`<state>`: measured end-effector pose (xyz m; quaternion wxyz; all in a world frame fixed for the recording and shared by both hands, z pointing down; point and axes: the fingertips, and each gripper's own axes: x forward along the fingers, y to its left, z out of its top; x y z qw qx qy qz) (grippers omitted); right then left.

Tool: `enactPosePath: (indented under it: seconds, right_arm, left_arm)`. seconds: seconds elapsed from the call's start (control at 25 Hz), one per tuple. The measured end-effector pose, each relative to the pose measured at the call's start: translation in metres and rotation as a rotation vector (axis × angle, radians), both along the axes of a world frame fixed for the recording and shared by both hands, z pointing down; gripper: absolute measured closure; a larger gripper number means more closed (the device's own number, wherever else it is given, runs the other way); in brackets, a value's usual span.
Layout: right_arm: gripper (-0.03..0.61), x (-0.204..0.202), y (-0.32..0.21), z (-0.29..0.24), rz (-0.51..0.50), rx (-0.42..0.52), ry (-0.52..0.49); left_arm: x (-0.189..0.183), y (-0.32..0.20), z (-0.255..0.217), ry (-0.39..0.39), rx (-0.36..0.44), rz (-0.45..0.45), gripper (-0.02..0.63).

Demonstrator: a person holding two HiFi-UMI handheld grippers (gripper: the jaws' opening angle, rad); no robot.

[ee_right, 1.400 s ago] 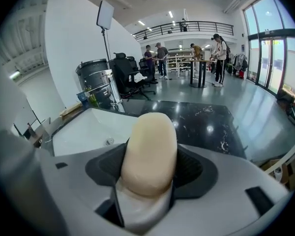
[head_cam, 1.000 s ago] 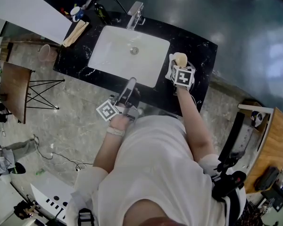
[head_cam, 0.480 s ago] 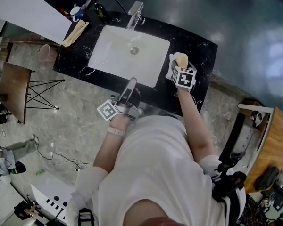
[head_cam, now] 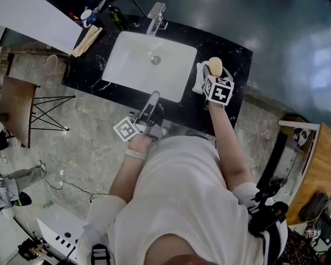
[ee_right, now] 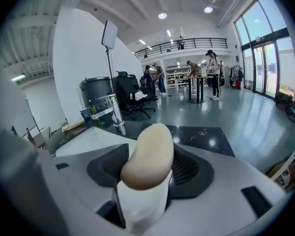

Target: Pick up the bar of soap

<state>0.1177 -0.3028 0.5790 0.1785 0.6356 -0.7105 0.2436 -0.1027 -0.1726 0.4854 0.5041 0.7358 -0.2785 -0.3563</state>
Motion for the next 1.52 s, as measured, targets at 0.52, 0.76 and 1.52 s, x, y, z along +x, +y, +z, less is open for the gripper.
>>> enactPosePath:
  seconds: [0.52,0.76,1.52]
  right_arm:
    - [0.453,0.014,0.004,0.029,0.030,-0.077,-0.045]
    - [0.453,0.011,0.006,0.010,0.015,-0.028,-0.060]
    - [0.453,-0.044,0.028,-0.140,-0.149,0.256,-0.582]
  left_arm:
    - [0.001,0.000,0.019,-0.005,-0.048,0.024,0.606]
    - [-0.005,0.000,0.020,0.014,-0.059,0.008,0.607]
    - [0.019,0.005,0.010,0.028,-0.042,0.081,0.606]
